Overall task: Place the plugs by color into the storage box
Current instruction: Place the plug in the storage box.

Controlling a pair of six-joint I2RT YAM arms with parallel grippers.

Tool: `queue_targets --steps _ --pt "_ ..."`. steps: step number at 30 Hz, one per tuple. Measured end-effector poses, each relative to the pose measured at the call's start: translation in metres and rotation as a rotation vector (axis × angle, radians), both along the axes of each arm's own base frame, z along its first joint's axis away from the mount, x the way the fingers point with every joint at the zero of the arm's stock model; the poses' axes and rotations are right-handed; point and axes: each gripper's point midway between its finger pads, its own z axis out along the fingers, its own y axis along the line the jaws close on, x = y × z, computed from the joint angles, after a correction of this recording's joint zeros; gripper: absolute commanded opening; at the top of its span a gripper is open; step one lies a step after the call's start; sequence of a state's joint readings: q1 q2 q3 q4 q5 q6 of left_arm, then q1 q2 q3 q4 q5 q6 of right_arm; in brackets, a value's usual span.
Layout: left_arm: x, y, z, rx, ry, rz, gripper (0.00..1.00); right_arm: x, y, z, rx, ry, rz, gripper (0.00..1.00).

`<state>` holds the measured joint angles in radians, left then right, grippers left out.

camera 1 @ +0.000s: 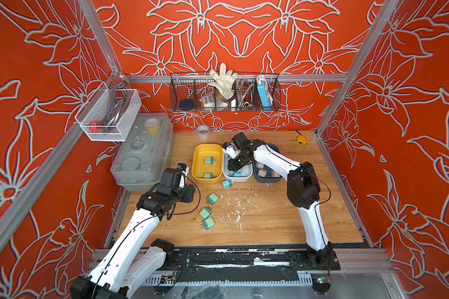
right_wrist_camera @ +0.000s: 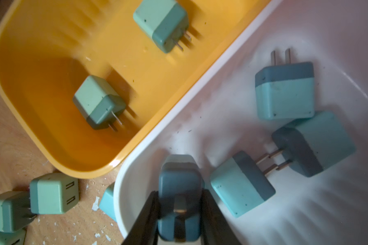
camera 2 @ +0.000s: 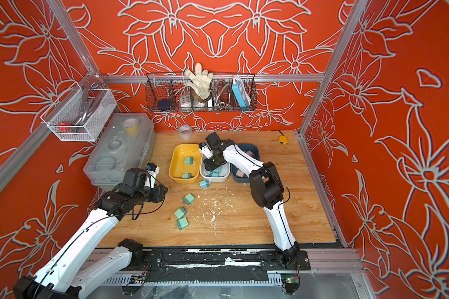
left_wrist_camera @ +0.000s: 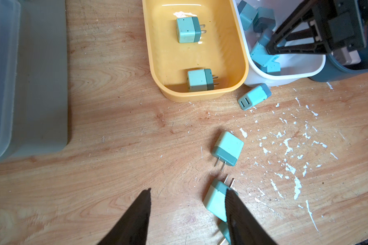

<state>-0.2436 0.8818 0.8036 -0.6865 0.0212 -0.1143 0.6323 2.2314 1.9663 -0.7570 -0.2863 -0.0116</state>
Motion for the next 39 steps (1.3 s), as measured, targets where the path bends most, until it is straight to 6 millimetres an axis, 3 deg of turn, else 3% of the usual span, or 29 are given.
queue_targets --steps 2,4,15,26,31,39 --pt "0.000 0.001 0.000 0.000 0.000 0.003 0.57 0.008 0.004 0.000 0.004 -0.011 -0.007 0.50" --pt "0.000 0.001 0.000 0.000 -0.001 0.004 0.57 0.015 0.004 -0.004 -0.007 -0.020 -0.011 0.56" --pt "0.000 0.002 0.002 -0.003 -0.008 0.005 0.57 0.026 -0.011 -0.017 -0.103 -0.037 -0.058 0.58" --pt "0.000 0.001 0.003 -0.012 -0.009 0.003 0.57 0.030 -0.017 0.001 -0.111 -0.080 -0.087 0.57" --pt "-0.001 0.000 0.004 -0.018 -0.012 -0.002 0.57 0.019 -0.023 0.015 -0.082 -0.075 -0.104 0.57" --pt "-0.002 0.000 0.008 -0.025 -0.026 -0.005 0.57 -0.032 -0.036 0.048 0.065 -0.055 -0.139 0.57"
